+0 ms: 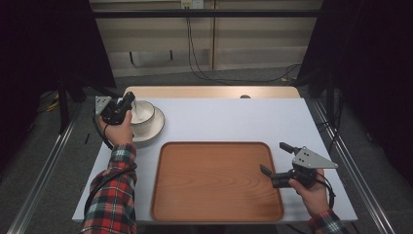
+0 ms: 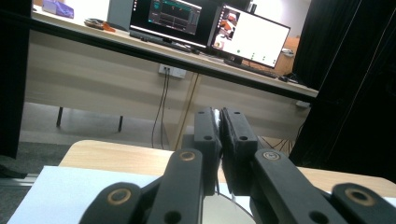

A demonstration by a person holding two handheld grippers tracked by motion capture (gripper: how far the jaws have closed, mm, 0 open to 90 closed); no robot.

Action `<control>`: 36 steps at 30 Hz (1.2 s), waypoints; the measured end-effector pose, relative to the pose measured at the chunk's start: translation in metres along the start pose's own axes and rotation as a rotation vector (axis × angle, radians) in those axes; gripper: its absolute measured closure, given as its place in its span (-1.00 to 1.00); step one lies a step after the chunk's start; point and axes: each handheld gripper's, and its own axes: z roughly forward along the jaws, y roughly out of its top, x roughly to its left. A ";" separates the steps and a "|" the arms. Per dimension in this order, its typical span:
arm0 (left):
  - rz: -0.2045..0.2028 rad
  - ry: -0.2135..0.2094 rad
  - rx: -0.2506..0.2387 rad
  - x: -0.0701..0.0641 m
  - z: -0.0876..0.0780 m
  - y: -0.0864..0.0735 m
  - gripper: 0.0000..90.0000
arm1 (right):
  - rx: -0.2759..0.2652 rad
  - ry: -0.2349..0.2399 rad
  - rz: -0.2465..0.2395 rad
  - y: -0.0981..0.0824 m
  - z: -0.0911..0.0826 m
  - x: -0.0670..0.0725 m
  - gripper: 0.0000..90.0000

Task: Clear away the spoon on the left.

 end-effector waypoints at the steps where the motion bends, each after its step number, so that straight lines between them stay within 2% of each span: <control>1: 0.010 0.005 0.015 0.000 -0.001 0.001 0.90 | 0.001 0.000 0.000 0.000 0.000 0.000 -0.98; 3: 0.003 -0.005 0.005 -0.001 -0.001 0.001 0.90 | 0.000 -0.003 0.006 0.000 0.000 0.000 -0.98; 5: 0.018 -0.002 0.006 -0.002 -0.003 0.003 0.90 | 0.001 -0.003 0.004 0.000 0.000 0.000 -0.98; 6: 0.019 -0.014 0.004 -0.002 -0.004 0.005 0.90 | 0.000 0.000 -0.004 0.000 0.001 0.000 -0.98; 11: 0.009 -0.010 -0.012 -0.002 -0.010 0.015 0.90 | 0.003 -0.006 0.000 0.000 0.001 0.001 -0.98; 17: -0.013 -0.020 -0.010 -0.002 -0.018 0.026 0.90 | 0.002 -0.006 -0.007 0.000 0.002 0.001 -0.98; 18: -0.002 -0.024 0.004 -0.001 -0.019 0.028 0.90 | 0.004 -0.006 -0.006 0.000 0.002 0.001 -0.98; 24: -0.013 -0.046 0.003 -0.004 -0.026 0.043 0.90 | 0.005 -0.006 -0.003 0.000 0.002 0.001 -0.98; 30: -0.024 -0.093 0.018 -0.008 -0.033 0.060 0.90 | 0.004 -0.012 -0.003 0.000 0.002 0.001 -0.98; 31: -0.040 -0.099 0.016 -0.010 -0.033 0.062 0.90 | 0.004 -0.009 -0.002 0.000 0.002 0.001 -0.98; 34: -0.025 -0.125 0.043 -0.014 -0.036 0.067 0.90 | 0.005 -0.011 -0.001 0.000 0.002 0.001 -0.98; 35: -0.046 -0.133 0.037 -0.017 -0.036 0.068 0.90 | 0.005 -0.007 -0.001 0.000 0.002 0.001 -0.98; 36: -0.042 -0.145 0.041 -0.018 -0.037 0.069 0.90 | 0.005 -0.010 0.001 0.000 0.002 0.002 -0.98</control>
